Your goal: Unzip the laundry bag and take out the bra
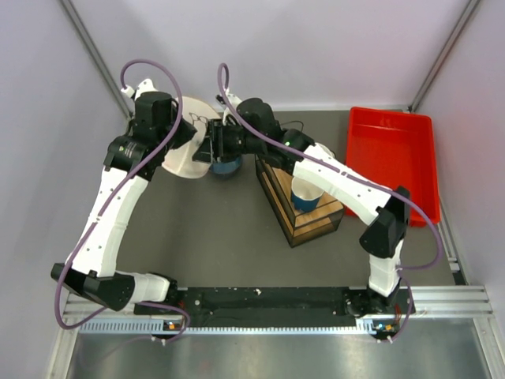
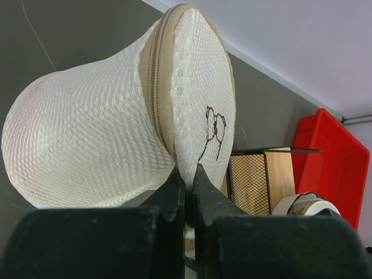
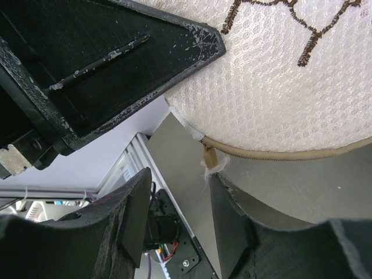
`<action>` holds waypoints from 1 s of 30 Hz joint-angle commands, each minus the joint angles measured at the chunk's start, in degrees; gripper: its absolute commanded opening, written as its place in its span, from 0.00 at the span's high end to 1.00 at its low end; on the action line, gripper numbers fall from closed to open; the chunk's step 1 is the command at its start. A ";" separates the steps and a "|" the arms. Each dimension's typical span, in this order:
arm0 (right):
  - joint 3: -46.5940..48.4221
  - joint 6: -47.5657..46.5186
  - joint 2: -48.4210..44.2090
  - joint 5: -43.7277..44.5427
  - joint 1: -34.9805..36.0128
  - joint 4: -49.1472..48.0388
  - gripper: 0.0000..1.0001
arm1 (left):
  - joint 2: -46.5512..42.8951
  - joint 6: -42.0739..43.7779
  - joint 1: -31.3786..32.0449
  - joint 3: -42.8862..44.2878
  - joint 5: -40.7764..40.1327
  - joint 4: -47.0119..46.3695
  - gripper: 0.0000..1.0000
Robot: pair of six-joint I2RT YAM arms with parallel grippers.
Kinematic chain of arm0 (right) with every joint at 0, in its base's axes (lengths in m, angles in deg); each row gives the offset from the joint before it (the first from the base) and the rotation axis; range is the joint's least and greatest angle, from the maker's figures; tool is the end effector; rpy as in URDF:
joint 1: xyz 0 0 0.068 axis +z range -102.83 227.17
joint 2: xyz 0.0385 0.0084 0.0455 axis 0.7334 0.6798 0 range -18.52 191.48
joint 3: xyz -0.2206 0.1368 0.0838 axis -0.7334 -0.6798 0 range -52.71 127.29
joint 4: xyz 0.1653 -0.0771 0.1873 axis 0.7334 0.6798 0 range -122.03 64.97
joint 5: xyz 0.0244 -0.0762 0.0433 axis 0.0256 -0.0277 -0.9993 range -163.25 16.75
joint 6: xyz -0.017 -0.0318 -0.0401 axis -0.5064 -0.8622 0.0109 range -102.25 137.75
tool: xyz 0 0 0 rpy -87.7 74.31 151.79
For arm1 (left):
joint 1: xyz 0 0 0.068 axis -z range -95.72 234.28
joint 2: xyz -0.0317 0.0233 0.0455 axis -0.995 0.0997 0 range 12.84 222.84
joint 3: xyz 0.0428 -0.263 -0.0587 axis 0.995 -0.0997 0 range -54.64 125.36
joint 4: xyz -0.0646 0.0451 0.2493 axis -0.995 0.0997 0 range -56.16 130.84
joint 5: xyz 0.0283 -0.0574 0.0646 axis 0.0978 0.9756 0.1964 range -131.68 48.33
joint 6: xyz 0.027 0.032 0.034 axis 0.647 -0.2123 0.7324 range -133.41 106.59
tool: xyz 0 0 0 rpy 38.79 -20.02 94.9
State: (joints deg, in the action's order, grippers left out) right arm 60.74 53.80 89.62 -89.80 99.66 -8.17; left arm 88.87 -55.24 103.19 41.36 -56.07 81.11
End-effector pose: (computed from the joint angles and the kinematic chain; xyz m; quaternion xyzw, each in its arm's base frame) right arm 0.2617 0.3577 0.4124 -0.1981 0.7831 0.4870 0.3321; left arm 0.2511 -0.0768 0.4600 -0.2322 0.8174 -0.1687 0.4995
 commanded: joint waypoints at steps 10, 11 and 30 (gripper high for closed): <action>-9.39 -5.82 -12.68 10.24 0.77 -5.40 0.51 | -2.29 1.83 0.16 0.85 -0.64 -3.06 1.00; -8.95 -5.82 -12.60 9.79 0.95 -5.49 0.51 | -2.29 1.75 0.16 0.85 -0.64 -3.06 1.00; -1.39 -5.38 -2.05 -3.83 0.95 -5.49 0.45 | -2.46 1.66 0.16 2.61 1.21 -1.91 1.00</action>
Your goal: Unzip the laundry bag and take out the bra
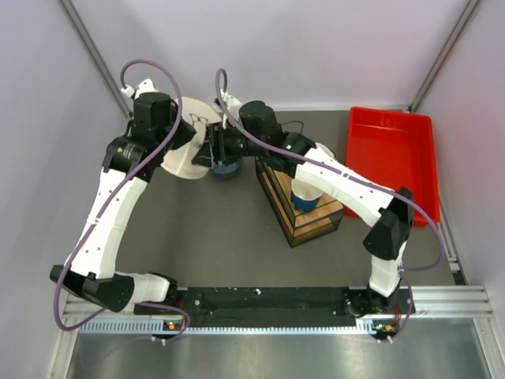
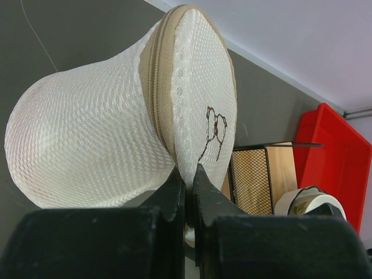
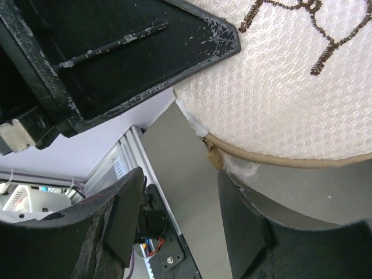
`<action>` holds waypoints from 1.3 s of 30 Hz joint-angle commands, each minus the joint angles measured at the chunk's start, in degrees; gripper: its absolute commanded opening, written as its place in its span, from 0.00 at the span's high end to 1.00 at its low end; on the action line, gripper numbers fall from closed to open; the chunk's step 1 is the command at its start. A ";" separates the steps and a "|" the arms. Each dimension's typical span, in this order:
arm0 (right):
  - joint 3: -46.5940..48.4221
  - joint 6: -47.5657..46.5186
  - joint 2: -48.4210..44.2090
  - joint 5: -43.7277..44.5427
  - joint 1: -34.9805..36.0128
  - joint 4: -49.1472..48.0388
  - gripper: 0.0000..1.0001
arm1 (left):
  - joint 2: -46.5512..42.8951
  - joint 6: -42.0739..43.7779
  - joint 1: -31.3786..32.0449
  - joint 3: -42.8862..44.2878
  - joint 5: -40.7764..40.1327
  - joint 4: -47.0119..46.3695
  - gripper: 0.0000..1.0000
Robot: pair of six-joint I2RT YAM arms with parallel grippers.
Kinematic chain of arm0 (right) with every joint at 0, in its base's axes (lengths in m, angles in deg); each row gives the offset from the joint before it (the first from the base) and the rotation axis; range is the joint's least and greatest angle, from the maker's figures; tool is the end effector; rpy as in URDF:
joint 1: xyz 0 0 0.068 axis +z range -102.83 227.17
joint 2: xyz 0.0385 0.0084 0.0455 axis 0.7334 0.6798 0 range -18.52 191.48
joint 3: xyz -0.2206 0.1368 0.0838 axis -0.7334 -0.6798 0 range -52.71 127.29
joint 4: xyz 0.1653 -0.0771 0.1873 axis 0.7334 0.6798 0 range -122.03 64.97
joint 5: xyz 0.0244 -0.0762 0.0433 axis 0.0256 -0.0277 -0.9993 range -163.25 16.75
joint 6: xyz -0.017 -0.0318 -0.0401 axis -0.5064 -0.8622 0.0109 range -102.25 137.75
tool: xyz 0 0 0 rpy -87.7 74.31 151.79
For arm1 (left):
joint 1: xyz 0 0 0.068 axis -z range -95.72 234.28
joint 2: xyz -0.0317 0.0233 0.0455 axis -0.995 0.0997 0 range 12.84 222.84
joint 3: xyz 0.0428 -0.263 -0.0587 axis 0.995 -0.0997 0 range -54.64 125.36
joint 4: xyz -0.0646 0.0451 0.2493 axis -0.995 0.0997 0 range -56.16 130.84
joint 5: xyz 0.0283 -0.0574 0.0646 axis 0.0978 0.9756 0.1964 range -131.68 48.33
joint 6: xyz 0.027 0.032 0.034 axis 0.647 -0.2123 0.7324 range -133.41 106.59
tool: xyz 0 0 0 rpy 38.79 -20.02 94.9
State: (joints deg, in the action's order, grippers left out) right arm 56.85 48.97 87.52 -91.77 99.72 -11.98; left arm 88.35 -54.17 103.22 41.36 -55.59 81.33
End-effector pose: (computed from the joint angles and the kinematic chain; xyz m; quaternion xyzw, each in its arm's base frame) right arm 0.2568 0.3539 0.4115 -0.2410 0.7595 0.4902 0.3533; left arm 0.2479 -0.0761 0.4618 -0.2223 0.8190 -0.1686 0.5013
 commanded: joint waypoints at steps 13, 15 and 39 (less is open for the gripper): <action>4.97 -1.69 1.54 0.68 0.88 -1.77 0.45 | -2.12 -0.03 0.13 2.34 1.78 -1.78 1.00; 4.88 -1.87 1.45 2.17 0.88 -1.77 0.45 | -2.12 -0.03 0.13 2.34 1.87 -1.78 1.00; -1.45 -2.04 -1.45 6.65 0.88 -9.33 0.60 | -2.20 -0.47 0.13 1.90 1.78 -1.43 1.00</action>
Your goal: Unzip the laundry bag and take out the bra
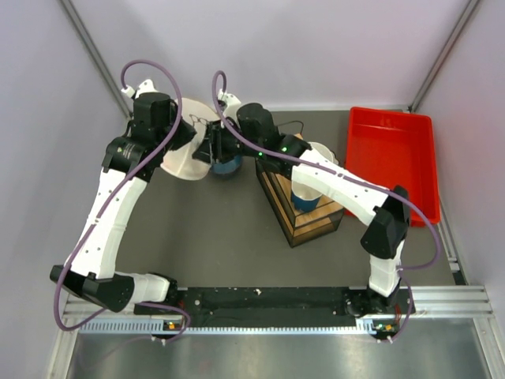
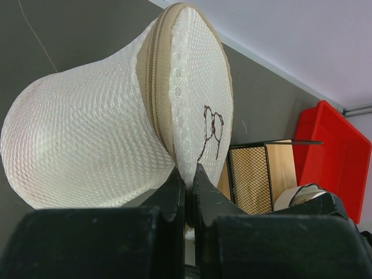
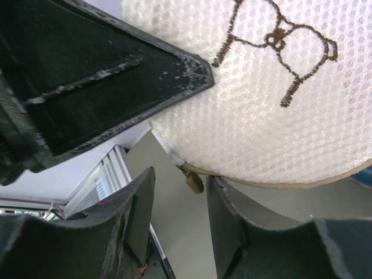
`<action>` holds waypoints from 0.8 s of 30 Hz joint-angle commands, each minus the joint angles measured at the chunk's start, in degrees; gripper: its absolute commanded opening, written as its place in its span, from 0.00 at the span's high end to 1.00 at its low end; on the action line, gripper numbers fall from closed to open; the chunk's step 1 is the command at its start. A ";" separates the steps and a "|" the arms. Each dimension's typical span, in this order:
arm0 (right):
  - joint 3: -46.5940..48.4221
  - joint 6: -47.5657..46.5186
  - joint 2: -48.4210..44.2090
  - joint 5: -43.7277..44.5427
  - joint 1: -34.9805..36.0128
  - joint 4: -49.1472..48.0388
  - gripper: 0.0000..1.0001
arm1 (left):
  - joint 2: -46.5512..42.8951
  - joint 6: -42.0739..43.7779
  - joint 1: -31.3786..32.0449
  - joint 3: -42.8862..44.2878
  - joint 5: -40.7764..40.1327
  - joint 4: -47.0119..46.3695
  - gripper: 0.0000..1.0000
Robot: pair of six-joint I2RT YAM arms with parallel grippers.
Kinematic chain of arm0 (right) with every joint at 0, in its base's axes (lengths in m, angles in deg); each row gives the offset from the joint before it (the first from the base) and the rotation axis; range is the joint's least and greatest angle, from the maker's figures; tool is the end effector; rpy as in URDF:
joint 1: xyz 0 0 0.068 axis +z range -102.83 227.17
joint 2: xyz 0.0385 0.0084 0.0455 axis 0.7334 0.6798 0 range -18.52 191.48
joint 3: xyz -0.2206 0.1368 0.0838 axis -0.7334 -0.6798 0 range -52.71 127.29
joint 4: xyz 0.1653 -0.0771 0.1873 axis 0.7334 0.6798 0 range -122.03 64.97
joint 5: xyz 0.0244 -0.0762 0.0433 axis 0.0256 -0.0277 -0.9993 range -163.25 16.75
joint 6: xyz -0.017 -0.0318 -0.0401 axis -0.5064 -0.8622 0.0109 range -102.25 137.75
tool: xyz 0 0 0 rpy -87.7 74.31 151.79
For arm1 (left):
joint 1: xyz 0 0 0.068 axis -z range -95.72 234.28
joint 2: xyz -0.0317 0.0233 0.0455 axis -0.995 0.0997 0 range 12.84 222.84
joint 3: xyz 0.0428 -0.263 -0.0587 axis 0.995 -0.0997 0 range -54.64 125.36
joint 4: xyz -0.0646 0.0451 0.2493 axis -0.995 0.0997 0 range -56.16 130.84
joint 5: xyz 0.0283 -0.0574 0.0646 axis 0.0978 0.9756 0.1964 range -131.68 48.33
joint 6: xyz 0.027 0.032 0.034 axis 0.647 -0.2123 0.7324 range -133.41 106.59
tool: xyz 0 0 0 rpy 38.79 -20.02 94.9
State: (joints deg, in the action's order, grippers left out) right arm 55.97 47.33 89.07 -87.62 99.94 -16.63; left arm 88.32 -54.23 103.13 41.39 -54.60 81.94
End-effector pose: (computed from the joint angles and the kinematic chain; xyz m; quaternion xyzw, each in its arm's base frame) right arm 0.2644 0.3626 0.4030 -0.2327 0.7520 0.4751 0.3931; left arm 0.2472 -0.0761 0.4610 -0.2192 0.8230 -0.1728 0.4948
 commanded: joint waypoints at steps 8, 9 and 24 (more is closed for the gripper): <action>-5.40 0.04 -5.98 6.55 0.40 -5.64 1.00 | -2.36 0.38 0.13 1.97 0.01 -1.78 1.00; -7.24 0.21 -6.77 6.46 -0.03 -5.73 1.00 | -2.27 0.56 0.05 1.97 0.18 -1.86 1.00; -21.49 -1.27 -15.04 -2.85 -6.10 -5.73 1.00 | 0.54 8.73 -11.90 2.41 20.12 -1.78 1.00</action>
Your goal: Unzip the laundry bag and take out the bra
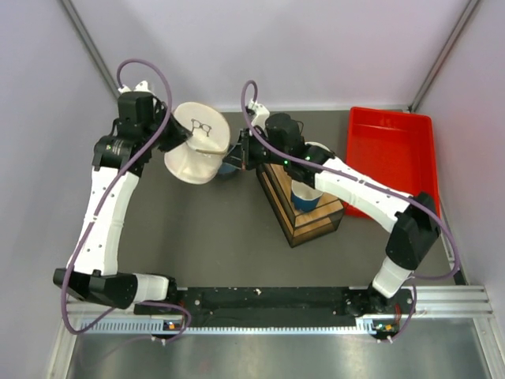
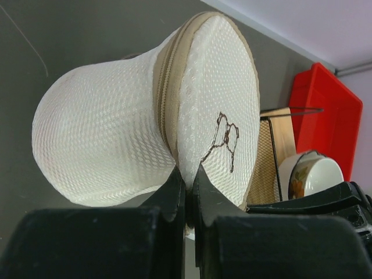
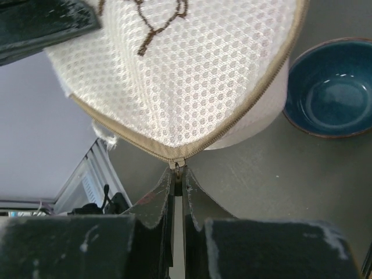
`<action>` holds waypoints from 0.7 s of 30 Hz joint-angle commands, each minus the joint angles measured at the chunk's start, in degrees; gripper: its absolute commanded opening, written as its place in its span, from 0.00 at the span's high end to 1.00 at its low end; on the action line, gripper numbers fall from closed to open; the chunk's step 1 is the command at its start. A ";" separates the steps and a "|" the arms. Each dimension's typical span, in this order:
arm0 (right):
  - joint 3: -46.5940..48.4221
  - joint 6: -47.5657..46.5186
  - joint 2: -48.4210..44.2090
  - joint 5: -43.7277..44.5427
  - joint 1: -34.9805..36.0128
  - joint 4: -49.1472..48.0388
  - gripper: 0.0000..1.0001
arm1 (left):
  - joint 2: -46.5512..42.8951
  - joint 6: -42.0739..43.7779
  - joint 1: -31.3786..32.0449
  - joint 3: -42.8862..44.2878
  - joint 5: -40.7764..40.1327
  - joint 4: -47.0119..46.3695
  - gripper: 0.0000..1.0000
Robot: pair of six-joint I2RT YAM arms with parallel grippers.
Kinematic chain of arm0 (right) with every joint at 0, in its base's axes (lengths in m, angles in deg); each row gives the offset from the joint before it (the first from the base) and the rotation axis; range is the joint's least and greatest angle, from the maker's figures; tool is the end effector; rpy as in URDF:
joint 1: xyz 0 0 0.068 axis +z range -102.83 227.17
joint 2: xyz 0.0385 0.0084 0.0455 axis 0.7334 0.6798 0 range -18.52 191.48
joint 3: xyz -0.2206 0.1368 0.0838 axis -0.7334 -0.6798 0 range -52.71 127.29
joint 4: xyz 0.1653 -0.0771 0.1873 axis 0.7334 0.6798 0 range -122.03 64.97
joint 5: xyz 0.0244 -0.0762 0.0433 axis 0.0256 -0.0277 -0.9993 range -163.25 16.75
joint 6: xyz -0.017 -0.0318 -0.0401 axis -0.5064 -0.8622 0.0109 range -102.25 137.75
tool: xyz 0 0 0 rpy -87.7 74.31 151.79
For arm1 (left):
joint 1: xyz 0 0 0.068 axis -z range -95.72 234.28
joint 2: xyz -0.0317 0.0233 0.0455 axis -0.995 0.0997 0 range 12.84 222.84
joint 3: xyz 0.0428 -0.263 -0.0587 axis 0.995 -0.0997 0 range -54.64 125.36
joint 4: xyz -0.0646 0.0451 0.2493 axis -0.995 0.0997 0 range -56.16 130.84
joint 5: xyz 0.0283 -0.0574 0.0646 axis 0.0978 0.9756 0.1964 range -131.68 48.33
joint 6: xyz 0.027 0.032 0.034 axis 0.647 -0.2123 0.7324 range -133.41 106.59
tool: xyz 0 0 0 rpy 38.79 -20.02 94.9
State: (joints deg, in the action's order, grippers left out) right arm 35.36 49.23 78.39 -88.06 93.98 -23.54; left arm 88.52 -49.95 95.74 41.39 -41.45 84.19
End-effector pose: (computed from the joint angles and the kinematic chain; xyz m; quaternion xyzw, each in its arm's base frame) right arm 0.2716 0.3027 0.3649 -0.1823 0.7815 0.4515 0.3901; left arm 0.2533 -0.0516 0.4560 -0.1870 0.8455 -0.2049 0.4562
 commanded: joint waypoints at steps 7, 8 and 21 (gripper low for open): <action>0.78 -6.96 -2.69 -7.60 2.23 2.67 1.00 | 5.17 6.91 -11.02 -2.85 18.31 -4.20 1.00; 1.22 -7.75 -2.25 -7.78 2.93 3.37 1.00 | 5.35 6.83 -11.02 -4.17 18.49 -4.47 1.00; 4.74 -9.08 9.96 -9.62 8.65 5.66 1.00 | 9.22 6.39 -13.57 -10.60 8.82 -0.42 1.00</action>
State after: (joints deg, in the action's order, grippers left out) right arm 35.80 40.82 86.28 -93.85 100.34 -17.48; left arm 97.66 -43.39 83.70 30.63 -26.65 88.87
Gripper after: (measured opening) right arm 0.021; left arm 0.045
